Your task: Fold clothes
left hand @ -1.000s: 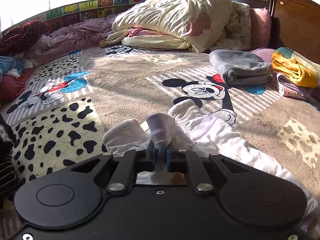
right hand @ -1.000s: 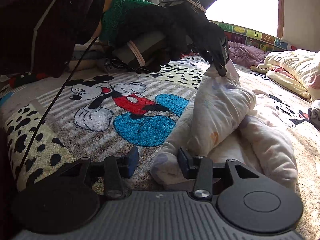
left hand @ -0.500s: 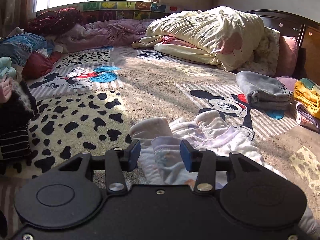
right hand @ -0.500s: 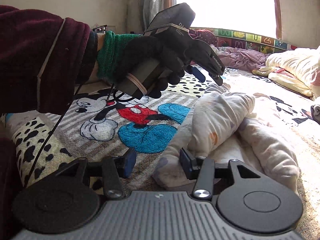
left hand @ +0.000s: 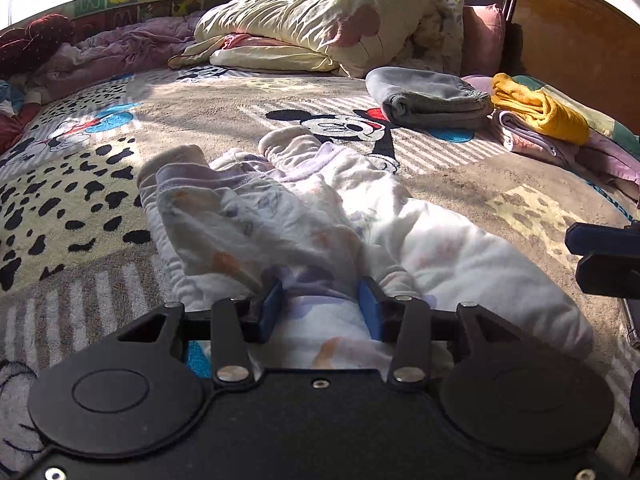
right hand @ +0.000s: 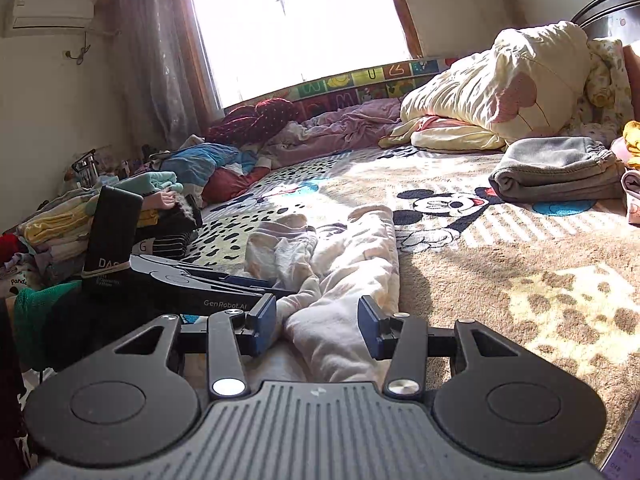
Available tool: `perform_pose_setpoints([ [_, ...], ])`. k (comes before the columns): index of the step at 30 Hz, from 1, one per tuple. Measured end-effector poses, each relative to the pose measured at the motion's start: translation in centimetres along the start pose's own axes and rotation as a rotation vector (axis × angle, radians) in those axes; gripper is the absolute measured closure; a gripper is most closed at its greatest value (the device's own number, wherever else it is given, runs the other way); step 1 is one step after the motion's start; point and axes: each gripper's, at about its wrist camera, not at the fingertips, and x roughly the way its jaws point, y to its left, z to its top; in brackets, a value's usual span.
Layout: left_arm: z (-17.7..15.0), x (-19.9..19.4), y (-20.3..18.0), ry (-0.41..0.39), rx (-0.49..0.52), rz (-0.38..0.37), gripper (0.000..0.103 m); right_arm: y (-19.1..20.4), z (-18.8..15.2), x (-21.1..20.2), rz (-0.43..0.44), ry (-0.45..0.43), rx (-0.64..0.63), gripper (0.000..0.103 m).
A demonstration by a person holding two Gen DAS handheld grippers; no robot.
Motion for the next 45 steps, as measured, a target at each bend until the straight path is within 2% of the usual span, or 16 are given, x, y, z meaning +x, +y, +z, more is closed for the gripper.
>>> perform_pose_setpoints([
  [4, 1.2, -2.5, 0.6, -0.039, -0.006, -0.037, 0.062, -0.9, 2.3, 2.0, -0.022, 0.001, -0.026, 0.059],
  [7, 2.6, -3.4, 2.5, -0.112, -0.078, -0.002, 0.062, -1.1, 3.6, 3.5, -0.005, 0.022, -0.081, 0.063],
  [9, 3.8, -2.5, 4.2, -0.125, -0.125, 0.052, 0.062, -0.5, 4.2, 5.1, 0.03, 0.065, -0.152, 0.063],
  [13, 4.8, 1.0, 6.1, -0.079, -0.181, 0.047, 0.062, 2.5, 3.7, 8.1, 0.085, 0.153, -0.327, 0.063],
  [16, 3.7, 4.1, 6.3, 0.027, -0.183, 0.05, 0.062, 4.5, 1.8, 9.8, 0.128, 0.256, -0.428, 0.063],
  [20, 2.2, 4.9, 5.8, 0.018, -0.147, 0.064, 0.062, 4.8, 1.3, 8.6, 0.116, 0.234, -0.437, 0.062],
  [25, 2.9, 4.7, 4.5, 0.039, -0.052, 0.113, 0.061, 5.3, 0.8, 7.1, 0.1, 0.207, -0.449, 0.062],
  [27, 3.6, 3.3, 3.8, 0.013, -0.031, 0.143, 0.062, 5.5, 0.6, 6.5, 0.094, 0.196, -0.454, 0.063],
  [30, 3.8, 0.9, 2.5, -0.05, -0.028, 0.13, 0.062, 5.7, 0.4, 5.5, 0.084, 0.177, -0.458, 0.065],
  [33, 3.0, 0.0, 1.1, -0.054, -0.024, 0.097, 0.062, 4.0, 0.8, 2.5, 0.055, 0.115, -0.415, 0.065],
  [35, 1.9, 0.1, 0.3, -0.029, -0.024, 0.081, 0.062, 2.0, 0.8, 1.6, 0.017, 0.098, -0.361, 0.066],
  [38, -0.1, 1.0, 0.0, 0.01, -0.065, 0.087, 0.063, -1.1, 0.2, 2.5, -0.014, 0.118, -0.275, 0.065],
  [41, -0.9, 1.2, 0.0, -0.007, -0.092, 0.09, 0.063, -3.4, -1.4, 5.9, 0.01, 0.255, -0.215, 0.065],
  [45, 0.0, -0.7, -0.5, -0.01, -0.083, 0.122, 0.063, -3.4, -1.1, 5.6, 0.013, 0.234, -0.216, 0.065],
])
